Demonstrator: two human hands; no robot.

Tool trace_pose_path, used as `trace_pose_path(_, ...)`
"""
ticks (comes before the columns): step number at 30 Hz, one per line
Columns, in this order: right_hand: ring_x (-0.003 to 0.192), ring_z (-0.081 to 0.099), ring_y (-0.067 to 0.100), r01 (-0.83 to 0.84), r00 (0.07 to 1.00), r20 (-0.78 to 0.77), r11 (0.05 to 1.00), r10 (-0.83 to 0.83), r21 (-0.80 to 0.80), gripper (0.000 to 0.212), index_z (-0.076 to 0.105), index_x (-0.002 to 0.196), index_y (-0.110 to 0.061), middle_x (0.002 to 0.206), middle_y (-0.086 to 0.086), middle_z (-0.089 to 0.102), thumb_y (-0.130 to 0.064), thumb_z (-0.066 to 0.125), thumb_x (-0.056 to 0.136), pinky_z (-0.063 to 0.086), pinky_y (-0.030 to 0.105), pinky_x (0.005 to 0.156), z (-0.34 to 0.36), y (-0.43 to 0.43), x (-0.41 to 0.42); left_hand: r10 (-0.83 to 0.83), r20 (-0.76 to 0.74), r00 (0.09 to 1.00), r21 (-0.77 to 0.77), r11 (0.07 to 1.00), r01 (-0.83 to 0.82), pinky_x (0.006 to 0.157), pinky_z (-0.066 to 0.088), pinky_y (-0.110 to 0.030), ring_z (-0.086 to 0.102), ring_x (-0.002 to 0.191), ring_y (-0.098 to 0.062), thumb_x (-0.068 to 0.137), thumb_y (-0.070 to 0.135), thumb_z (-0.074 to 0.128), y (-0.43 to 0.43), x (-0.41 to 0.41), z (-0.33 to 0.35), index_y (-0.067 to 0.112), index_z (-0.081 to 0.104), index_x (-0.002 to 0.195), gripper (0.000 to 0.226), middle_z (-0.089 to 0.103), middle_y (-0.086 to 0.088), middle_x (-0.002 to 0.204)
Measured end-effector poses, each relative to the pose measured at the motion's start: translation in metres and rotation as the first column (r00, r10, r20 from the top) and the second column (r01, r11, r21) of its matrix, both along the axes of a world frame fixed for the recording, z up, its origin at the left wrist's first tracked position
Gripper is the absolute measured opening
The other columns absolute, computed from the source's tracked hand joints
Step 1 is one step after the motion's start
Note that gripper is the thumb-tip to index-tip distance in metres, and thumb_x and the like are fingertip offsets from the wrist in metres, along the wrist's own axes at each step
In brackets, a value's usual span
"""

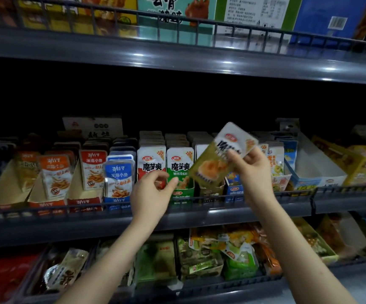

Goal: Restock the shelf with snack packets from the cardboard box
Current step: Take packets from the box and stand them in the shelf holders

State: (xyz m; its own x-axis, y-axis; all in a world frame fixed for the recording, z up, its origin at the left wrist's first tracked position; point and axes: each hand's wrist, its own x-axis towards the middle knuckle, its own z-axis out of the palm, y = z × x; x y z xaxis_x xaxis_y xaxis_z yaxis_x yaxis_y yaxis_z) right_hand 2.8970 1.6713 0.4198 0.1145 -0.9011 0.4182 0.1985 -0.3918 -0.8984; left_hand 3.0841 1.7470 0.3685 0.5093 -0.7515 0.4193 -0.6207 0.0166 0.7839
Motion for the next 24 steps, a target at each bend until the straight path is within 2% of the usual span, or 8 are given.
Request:
trace_pose_path(4,0.089,0.067,0.007,0.103,0.994,-0.020,0.991,-0.105,-0.083,0.014,0.059,0.103,-0.019,0.097,-0.002,0.068,-0.010,0.060,0.092,0.055,0.022,0.075,-0.003,-0.030,-0.005,0.234,0.273,0.933,0.019,0.968,-0.248,0.084,0.047,-0.037,0.057,0.102,-0.025,0.086,0.039,0.065,-0.003,0.016,-0.015,0.014,0.065,0.113,0.037,0.061,-0.007,0.111)
trace_pose_path(8,0.089,0.067,0.003,0.077,0.981,-0.173,0.996,-0.085,-0.052,0.018,0.059,0.109,-0.014,0.101,0.001,0.068,-0.012,0.061,0.092,0.056,0.019,0.072,-0.023,-0.048,0.004,0.277,0.391,0.878,0.083,0.939,-0.333,0.083,0.048,-0.038,0.057,0.102,-0.029,0.084,0.037,0.067,-0.004,0.024,-0.028,0.006,0.059,0.122,0.050,0.059,-0.015,0.112)
trace_pose_path(10,0.084,0.067,-0.001,0.059,0.962,-0.264,0.998,-0.065,-0.031,0.016,0.060,0.108,-0.015,0.097,-0.002,0.069,-0.013,0.061,0.092,0.054,0.016,0.065,-0.032,-0.052,0.005,0.268,0.436,0.859,0.101,0.934,-0.343,0.081,0.049,-0.039,0.058,0.099,-0.031,0.082,0.036,0.070,-0.005,0.027,-0.035,0.003,0.060,0.121,0.051,0.060,-0.016,0.108)
trace_pose_path(14,0.083,0.066,0.005,0.059,0.915,-0.400,0.998,-0.048,0.015,0.021,0.063,0.111,-0.014,0.092,-0.008,0.068,-0.018,0.064,0.090,0.049,0.011,0.057,-0.041,-0.057,0.002,0.262,0.450,0.854,0.093,0.937,-0.336,0.074,0.052,-0.041,0.059,0.094,-0.032,0.078,0.032,0.075,-0.007,0.032,-0.046,0.001,0.064,0.115,0.049,0.060,-0.017,0.103)
trace_pose_path(18,0.075,0.062,0.003,0.014,0.870,-0.493,0.998,0.021,0.066,0.020,0.063,0.110,-0.012,0.089,-0.006,0.067,-0.018,0.064,0.090,0.044,0.009,0.051,-0.041,-0.061,0.003,0.274,0.394,0.877,0.084,0.940,-0.331,0.075,0.050,-0.039,0.058,0.095,-0.032,0.079,0.033,0.075,-0.009,0.032,-0.047,0.000,0.060,0.122,0.056,0.059,-0.017,0.105)
trace_pose_path(21,0.079,0.065,0.008,-0.012,0.839,-0.540,0.994,0.069,0.110,0.022,0.061,0.113,-0.010,0.093,-0.002,0.067,-0.016,0.062,0.091,0.049,0.014,0.056,-0.038,-0.061,0.008,0.286,0.349,0.892,0.100,0.935,-0.339,0.082,0.046,-0.037,0.055,0.102,-0.030,0.081,0.036,0.071,-0.009,0.031,-0.046,0.002,0.056,0.127,0.059,0.057,-0.016,0.110)
trace_pose_path(24,0.090,0.065,0.017,0.004,0.816,-0.576,0.996,0.048,0.089,0.028,0.056,0.118,-0.009,0.098,-0.001,0.065,-0.015,0.062,0.091,0.048,0.016,0.062,-0.036,-0.065,0.014,0.297,0.319,0.900,0.122,0.929,-0.350,0.086,0.044,-0.035,0.051,0.107,-0.028,0.084,0.039,0.067,-0.009,0.029,-0.046,0.005,0.054,0.130,0.059,0.055,-0.015,0.114)
